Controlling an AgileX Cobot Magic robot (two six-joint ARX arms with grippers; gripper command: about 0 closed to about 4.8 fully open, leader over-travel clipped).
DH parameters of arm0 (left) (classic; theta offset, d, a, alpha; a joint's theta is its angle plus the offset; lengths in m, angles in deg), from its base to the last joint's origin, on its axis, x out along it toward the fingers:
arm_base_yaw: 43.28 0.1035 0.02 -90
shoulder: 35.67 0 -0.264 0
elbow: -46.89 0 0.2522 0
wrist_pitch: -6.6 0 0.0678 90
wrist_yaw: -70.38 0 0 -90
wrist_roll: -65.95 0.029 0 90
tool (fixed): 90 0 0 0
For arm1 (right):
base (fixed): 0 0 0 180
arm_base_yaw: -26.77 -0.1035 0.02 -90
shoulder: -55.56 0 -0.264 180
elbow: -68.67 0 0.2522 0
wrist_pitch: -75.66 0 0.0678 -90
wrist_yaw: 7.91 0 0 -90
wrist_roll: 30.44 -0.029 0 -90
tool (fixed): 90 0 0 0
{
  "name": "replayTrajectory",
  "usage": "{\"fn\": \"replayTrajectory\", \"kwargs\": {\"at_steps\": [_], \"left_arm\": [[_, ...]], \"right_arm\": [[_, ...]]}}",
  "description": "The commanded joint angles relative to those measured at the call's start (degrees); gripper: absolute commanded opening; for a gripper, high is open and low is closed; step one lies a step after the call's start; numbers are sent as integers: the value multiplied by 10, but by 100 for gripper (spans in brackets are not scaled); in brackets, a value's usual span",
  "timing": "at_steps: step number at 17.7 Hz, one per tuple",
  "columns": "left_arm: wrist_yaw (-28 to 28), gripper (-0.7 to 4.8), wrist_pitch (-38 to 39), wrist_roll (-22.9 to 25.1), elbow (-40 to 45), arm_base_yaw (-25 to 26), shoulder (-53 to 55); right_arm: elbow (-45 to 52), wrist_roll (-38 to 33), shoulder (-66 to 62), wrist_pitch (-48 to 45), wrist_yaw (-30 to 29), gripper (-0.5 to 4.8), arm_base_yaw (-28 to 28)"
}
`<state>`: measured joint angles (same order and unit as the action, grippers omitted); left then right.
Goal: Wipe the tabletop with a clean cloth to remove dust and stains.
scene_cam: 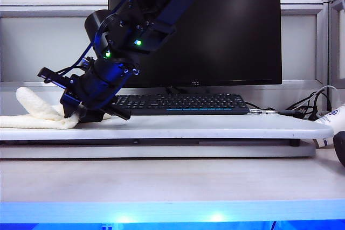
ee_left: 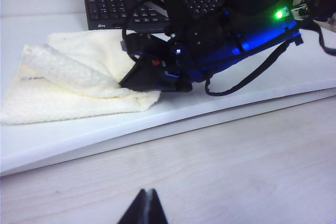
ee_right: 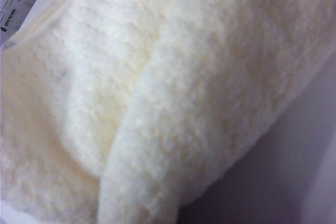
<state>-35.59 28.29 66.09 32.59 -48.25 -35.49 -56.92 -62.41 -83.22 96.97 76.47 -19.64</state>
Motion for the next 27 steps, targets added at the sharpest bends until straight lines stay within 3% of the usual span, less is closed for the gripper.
{"fn": "replayTrajectory", "kwargs": {"at_steps": [1, 9, 17, 27], "left_arm": [[-8, -6, 10, -2, 0, 0, 0], [-8, -6, 10, -2, 0, 0, 0], [-8, -6, 10, -2, 0, 0, 0], [-7, -6, 10, -2, 0, 1, 0]], "right_arm": [[9, -7, -9, 75, 17, -6, 3], [34, -4, 2, 100, 19, -6, 19], [276, -9, 113, -21, 27, -6, 80], [592, 20, 282, -139, 25, -6, 249]]}}
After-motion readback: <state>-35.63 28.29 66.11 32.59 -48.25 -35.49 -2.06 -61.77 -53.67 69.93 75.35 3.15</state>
